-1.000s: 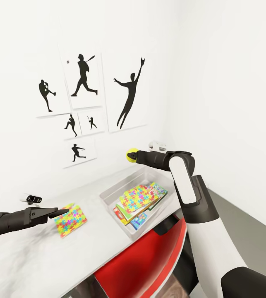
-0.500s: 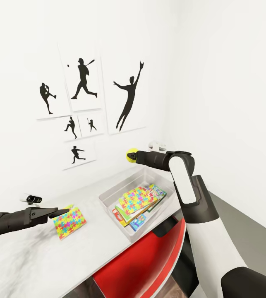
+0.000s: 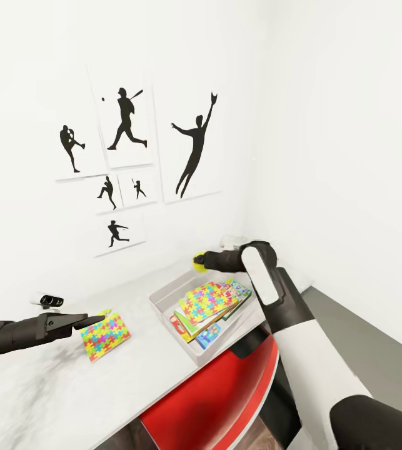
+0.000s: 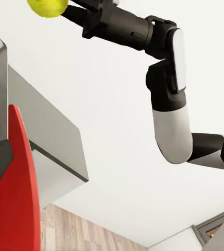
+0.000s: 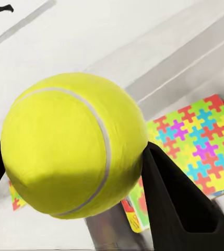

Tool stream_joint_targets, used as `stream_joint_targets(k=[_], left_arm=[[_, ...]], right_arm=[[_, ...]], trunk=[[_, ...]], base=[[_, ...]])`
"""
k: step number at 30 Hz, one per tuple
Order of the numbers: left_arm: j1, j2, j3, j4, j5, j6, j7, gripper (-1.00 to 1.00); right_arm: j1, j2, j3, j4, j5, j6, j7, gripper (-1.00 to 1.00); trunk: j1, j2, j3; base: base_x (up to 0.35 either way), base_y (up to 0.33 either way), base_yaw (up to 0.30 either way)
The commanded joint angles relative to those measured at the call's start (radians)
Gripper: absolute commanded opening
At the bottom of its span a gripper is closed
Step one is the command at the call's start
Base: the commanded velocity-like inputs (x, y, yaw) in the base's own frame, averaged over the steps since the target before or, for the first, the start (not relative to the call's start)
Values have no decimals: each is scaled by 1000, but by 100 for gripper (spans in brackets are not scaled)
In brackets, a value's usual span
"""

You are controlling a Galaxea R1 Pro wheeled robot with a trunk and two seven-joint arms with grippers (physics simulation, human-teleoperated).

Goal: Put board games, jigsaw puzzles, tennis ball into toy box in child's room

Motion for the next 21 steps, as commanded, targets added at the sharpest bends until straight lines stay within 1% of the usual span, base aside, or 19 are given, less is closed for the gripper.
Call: stream_joint_targets(k=[1,2,4,6,8,10,14,21], left_arm=[[-1,0,0,0,0,11,-3,100],[-1,0,0,0,0,11,-3,100],[-1,0,0,0,0,11,-3,100],[-1,0,0,0,0,11,-3,100],[-1,0,-1,0,0,11,-3,100],[0,0,-1,0,0,11,-3,100],[-1,0,0,0,0,11,-3,100],[-1,0,0,0,0,11,-3,100]], right_arm=[[-16,0,0,34,-14,2,-14,-100],[-23,0,0,51,-14,2,-14,-100],[-52,0,-1,131,-14,2,-15,-100],[-93,0,-1,217,-14,-2,-16,-100],[-133,0,-1,305,-13,-36,-15,-100],[-150,0,0,347,-11,-57,-14,-100],[-164,0,6,383,-8,-76,-13,-100],[-169,0,8,392,-5,-84,-13,-100]], trunk=[[1,-2,-2],[1,-2,-2],[1,-2,-2],[1,-2,-2],[1,-2,-2],[1,-2,-2],[1,-2,-2],[1,-2,-7]], base=[[0,0,0],[0,0,0],[0,0,0],[0,0,0],[0,0,0],[0,0,0],[0,0,0],[0,0,0]])
